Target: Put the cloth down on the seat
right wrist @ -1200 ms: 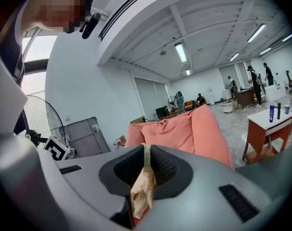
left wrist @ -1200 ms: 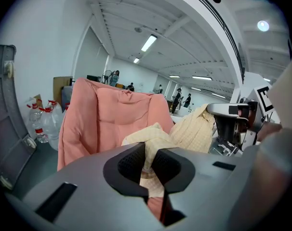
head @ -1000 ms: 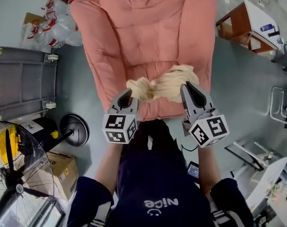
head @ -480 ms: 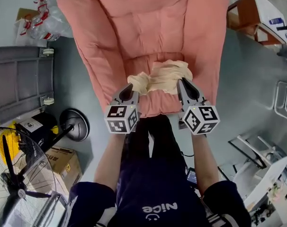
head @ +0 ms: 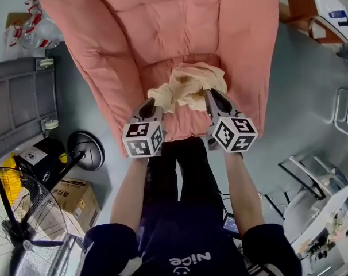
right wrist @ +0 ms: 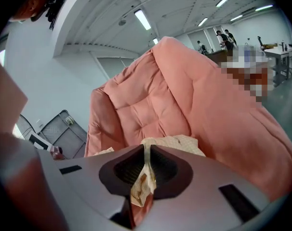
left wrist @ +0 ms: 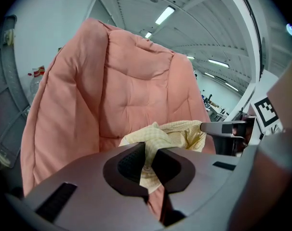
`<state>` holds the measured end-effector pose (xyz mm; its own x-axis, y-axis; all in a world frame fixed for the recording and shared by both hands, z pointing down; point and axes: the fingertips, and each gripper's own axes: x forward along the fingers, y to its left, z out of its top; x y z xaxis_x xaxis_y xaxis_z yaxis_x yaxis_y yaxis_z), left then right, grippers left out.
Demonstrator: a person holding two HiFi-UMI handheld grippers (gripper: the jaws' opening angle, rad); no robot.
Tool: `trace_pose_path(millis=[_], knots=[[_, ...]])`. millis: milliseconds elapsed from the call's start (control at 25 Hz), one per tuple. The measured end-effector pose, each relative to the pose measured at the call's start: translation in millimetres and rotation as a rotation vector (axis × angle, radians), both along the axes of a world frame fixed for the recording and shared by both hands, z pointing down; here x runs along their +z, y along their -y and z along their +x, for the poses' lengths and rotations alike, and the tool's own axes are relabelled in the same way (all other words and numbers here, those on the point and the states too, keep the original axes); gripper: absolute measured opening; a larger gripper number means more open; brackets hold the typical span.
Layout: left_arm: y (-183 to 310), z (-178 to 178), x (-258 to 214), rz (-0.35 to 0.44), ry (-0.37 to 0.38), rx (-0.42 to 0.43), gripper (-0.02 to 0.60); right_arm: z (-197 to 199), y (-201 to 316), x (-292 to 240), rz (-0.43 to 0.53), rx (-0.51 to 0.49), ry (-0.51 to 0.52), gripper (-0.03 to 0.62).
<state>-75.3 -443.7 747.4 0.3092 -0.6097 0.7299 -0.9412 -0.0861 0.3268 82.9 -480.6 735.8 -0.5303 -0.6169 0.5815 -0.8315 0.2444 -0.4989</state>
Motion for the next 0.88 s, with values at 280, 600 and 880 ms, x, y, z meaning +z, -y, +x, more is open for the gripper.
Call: trace_pose_path(millis=[280,600,880], knots=[[4,-2,44,-0.035,0.017,-0.02,0.043,-7,-4,55,-0.055,-0.038,-0.034,0.067],[-5,5,112,-0.094,0.063,-0.005,0.043,-2,-25,130,-0.15,-0.044,-0.051,0.067],[-11,18,169,-0.148,-0.003,-0.006,0.043,-2,-35,203,-0.26,-0.044,-0.085,0.067]])
